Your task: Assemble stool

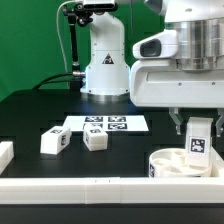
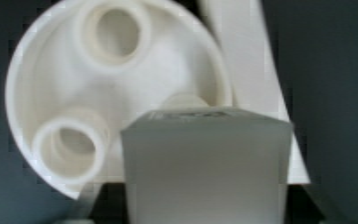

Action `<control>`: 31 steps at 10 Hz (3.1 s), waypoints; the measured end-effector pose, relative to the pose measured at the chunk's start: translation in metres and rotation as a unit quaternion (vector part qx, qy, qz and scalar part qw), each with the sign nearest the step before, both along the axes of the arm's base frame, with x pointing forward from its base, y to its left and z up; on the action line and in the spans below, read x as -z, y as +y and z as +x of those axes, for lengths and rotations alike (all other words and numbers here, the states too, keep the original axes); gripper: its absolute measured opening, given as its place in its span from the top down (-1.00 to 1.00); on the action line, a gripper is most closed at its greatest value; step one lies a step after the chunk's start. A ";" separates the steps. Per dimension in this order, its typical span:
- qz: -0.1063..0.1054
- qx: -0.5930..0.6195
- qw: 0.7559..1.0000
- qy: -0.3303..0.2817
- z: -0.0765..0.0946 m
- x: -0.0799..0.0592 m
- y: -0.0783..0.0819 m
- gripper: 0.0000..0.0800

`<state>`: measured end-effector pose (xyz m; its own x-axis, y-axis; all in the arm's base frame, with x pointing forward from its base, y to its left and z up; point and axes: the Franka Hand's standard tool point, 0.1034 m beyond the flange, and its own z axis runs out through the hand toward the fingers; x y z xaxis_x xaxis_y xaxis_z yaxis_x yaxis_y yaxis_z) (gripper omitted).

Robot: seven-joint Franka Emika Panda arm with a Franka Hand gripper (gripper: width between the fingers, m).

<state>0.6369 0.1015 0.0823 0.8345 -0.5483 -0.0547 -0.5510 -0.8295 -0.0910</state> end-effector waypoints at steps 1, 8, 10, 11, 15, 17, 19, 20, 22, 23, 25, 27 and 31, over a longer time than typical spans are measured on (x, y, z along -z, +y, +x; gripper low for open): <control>0.005 0.045 0.999 0.002 0.001 0.000 0.000 0.15; 0.041 0.343 0.938 0.022 0.004 0.001 0.003 0.15; 0.043 0.388 0.920 0.029 0.004 0.001 0.004 0.15; 0.044 0.409 0.911 0.033 0.004 0.001 0.004 0.15; 0.048 0.426 0.903 0.037 0.004 0.001 0.007 -0.49; 0.052 0.404 0.913 0.031 0.007 -0.010 0.014 -0.60; 0.056 0.388 0.919 0.024 0.007 -0.021 0.021 -0.62; 0.055 0.381 0.923 0.024 0.007 -0.019 0.021 -0.62; 0.053 0.319 0.946 0.014 0.007 -0.018 0.021 -0.62; 0.050 0.271 0.961 0.006 0.007 -0.018 0.021 -0.62; 0.032 0.147 0.988 -0.019 0.008 -0.019 0.025 -0.62; 0.020 0.002 0.999 -0.048 0.011 -0.020 0.025 -0.62; 0.008 -0.147 0.987 -0.067 0.011 -0.020 0.027 -0.62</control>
Offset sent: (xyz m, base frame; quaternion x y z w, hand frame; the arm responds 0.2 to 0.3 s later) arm -0.0038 0.0020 -0.0046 0.0059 0.0008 0.2084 0.9780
